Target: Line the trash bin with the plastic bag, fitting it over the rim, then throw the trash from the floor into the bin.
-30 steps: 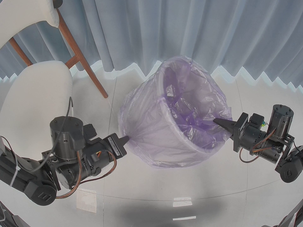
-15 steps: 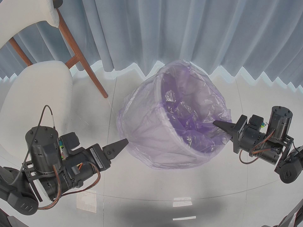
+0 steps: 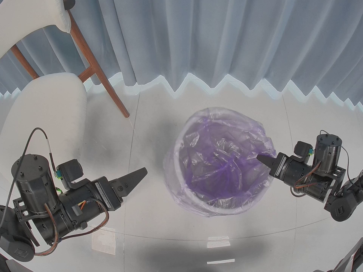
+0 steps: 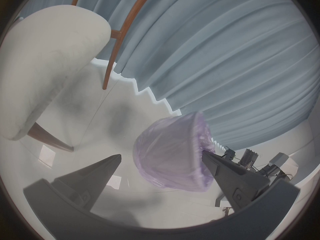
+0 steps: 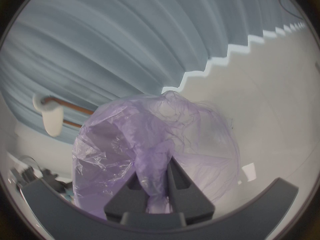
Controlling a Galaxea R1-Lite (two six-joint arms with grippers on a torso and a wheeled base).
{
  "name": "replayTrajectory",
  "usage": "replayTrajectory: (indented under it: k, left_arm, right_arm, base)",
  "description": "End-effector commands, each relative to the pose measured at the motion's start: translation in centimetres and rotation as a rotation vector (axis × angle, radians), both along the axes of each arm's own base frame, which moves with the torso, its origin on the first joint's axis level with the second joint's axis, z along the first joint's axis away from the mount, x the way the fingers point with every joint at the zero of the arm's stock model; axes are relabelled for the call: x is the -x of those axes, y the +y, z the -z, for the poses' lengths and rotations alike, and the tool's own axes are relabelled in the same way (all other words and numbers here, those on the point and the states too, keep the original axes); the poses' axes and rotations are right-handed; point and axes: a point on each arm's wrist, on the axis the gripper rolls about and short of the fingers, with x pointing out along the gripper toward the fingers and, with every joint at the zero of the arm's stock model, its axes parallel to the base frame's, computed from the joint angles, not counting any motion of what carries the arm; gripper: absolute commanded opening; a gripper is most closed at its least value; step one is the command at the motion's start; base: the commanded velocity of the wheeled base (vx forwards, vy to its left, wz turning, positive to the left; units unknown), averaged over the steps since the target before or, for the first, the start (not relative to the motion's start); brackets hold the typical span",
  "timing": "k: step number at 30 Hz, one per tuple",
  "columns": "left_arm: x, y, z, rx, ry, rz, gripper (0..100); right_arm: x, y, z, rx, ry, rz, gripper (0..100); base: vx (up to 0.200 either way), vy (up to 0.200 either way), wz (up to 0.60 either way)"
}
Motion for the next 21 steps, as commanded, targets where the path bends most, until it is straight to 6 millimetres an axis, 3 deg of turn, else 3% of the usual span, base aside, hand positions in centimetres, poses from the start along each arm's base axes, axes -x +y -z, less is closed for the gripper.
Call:
replayTrajectory:
  k: [1,8,11,21]
  left_arm:
    - [0.2,-1.1,0.7,-0.042,0.011,0.058,100]
    - [-0.2,-4.5,2.4,-0.102,0.066,0.156,100]
    - [-1.3,-6.3,4.8,-0.188,0.107,0.177,100]
    - [-2.0,-7.9,7.7,-0.326,0.137,0.231,100]
  right_arm:
    - [-1.3,0.8,1.5,0.194,-0.036,0.03,0]
    - [-0.9,2.3,1.6,0.369,-0.17,-0.04,0]
    - [-0.6,2.9,1.5,0.407,-0.207,-0.06,0]
    - [-1.0,2.8,1.4,0.472,-0.231,0.001,0]
  base:
    - [0.0,0.0,0.0]
    - [0.0,0.0,0.0]
    - [0.0,0.0,0.0]
    - [0.0,0.0,0.0]
